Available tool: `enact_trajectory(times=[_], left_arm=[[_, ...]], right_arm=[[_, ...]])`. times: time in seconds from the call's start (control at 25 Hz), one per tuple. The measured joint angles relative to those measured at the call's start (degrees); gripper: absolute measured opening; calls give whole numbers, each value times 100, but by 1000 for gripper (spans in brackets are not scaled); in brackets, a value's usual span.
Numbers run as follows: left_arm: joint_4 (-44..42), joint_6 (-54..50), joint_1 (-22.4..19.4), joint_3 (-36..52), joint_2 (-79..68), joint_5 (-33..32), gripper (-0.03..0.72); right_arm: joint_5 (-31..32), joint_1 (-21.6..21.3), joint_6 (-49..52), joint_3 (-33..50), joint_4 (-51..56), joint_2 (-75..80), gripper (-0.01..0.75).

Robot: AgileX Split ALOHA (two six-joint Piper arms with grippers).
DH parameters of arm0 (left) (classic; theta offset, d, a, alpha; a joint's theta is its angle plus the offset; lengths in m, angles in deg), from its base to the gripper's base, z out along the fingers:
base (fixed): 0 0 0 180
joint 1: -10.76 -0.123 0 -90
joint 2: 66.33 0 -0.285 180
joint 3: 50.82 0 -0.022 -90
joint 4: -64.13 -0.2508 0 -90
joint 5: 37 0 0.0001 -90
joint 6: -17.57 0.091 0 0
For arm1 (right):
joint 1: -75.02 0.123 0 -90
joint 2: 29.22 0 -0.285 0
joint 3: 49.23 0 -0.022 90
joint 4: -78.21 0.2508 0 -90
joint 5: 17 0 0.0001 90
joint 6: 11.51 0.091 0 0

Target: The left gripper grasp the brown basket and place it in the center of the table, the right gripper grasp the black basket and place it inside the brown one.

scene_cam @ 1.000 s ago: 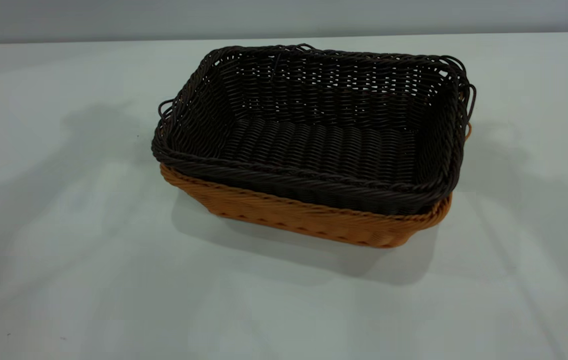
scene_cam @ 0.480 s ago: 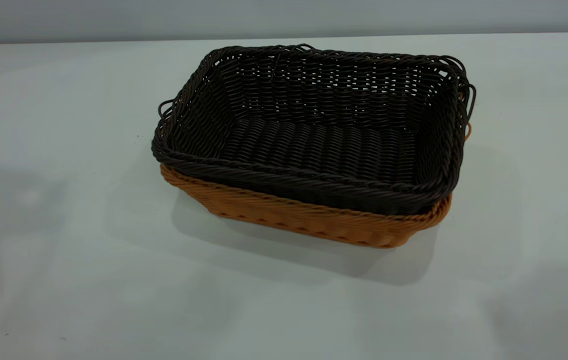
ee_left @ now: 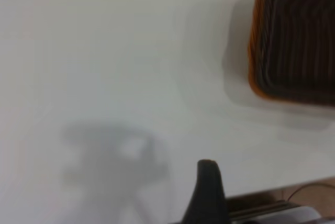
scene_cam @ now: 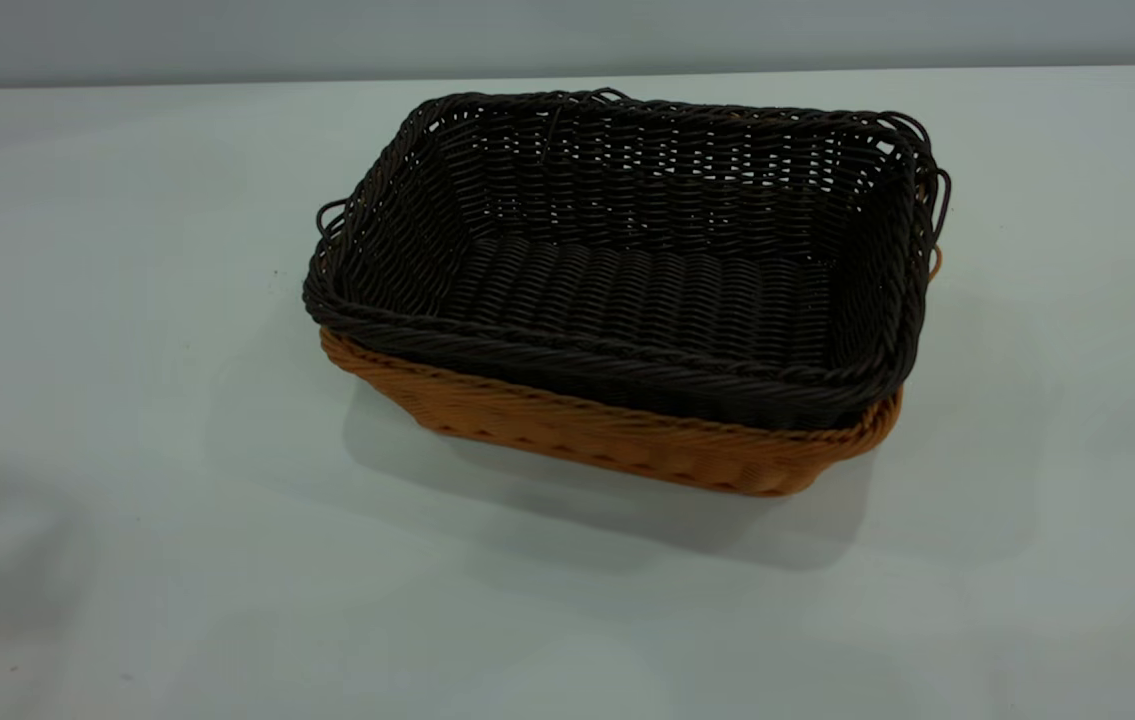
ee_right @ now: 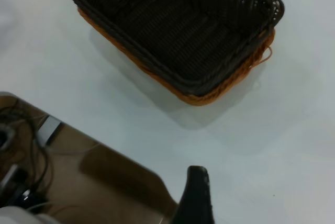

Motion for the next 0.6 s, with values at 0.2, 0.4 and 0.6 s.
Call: enact_trajectory(times=[0.2,0.4,0.6], left_arm=[[53,92,0,856,1164,14,542],[58,162,0,1413,2273,97,542],[61,257,0,1927,3217,91,542]], right_arm=[[-38,0,0,597,-297,-776,582],[-174,0,29,1054,-458,-1317,582],[-179,0,140,1143,-486,-1861,582]])
